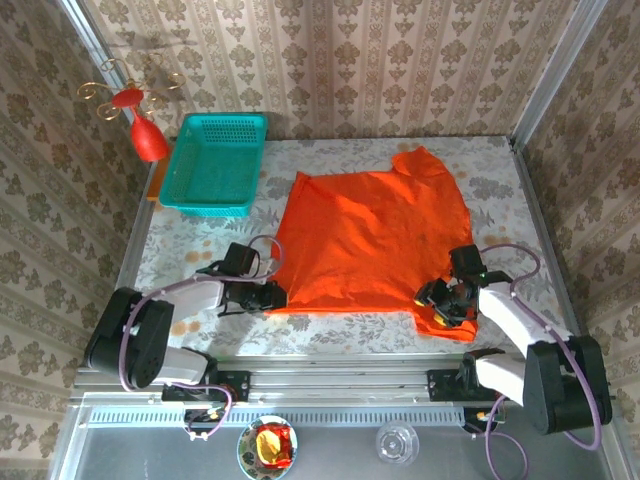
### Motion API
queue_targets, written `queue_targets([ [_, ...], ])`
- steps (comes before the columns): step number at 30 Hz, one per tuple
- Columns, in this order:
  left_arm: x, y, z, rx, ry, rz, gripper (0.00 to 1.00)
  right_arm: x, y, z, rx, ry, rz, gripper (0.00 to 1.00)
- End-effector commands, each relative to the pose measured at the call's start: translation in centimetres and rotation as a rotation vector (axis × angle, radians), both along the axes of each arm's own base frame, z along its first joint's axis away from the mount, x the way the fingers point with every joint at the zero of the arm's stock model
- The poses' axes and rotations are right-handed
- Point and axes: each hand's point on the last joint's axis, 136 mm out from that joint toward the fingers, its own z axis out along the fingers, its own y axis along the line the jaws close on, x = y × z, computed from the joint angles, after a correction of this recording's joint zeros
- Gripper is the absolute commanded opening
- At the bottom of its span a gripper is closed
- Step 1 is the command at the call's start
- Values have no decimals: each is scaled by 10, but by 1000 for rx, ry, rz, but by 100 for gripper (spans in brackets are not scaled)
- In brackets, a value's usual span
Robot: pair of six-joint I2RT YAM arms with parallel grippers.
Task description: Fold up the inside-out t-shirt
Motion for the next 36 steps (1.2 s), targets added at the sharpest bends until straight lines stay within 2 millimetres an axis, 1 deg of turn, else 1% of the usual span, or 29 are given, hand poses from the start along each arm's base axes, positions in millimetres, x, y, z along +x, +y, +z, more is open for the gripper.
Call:
queue_targets([
  [1,-15,12,-12,65,57,47,15,-26,-26,-12,-120,97,-143,60],
  [4,-21,15,-10,73,60,65,16,-31,-34,-7,-149,102,-211,61],
  [5,-26,11,-8,73,53,45,16,-35,-39,-4,-173,115,-243,65],
  [7,-28,9,-1,66,40,48,18,-39,-46,5,-208,133,-271,65],
  [8,-28,8,3,60,30,48,18,-38,-46,11,-212,129,-267,65],
  [10,-26,5,15,44,1,45,20,-28,-41,21,-187,87,-242,65],
  [12,-20,2,29,26,-40,45,21,-10,-27,33,-114,1,-178,64],
  [13,-15,0,37,16,-65,42,21,4,-16,40,-55,-63,-135,63],
  [15,-7,-4,49,4,-113,29,21,22,2,50,39,-148,-63,63],
  [17,2,-4,51,27,-140,21,21,38,21,58,132,-230,17,63],
  [18,6,-3,48,42,-139,21,21,45,25,61,154,-254,34,63],
  [21,11,-6,31,57,-85,10,17,55,36,53,199,-241,83,64],
  [23,8,-6,15,71,-34,6,16,56,37,38,196,-188,102,64],
  [25,3,-5,0,70,-6,17,16,51,31,20,164,-119,90,64],
  [28,-11,-1,-15,79,53,27,16,34,16,-6,89,2,28,64],
  [30,-23,2,-20,90,84,25,16,24,10,-14,58,51,-7,64],
  [33,-37,5,-19,94,103,25,16,14,1,-14,15,91,-73,64],
  [34,-39,6,-16,95,97,24,16,5,-3,-14,-4,120,-95,64],
  [36,-36,8,-6,107,73,21,16,4,-4,-7,-5,102,-112,64],
])
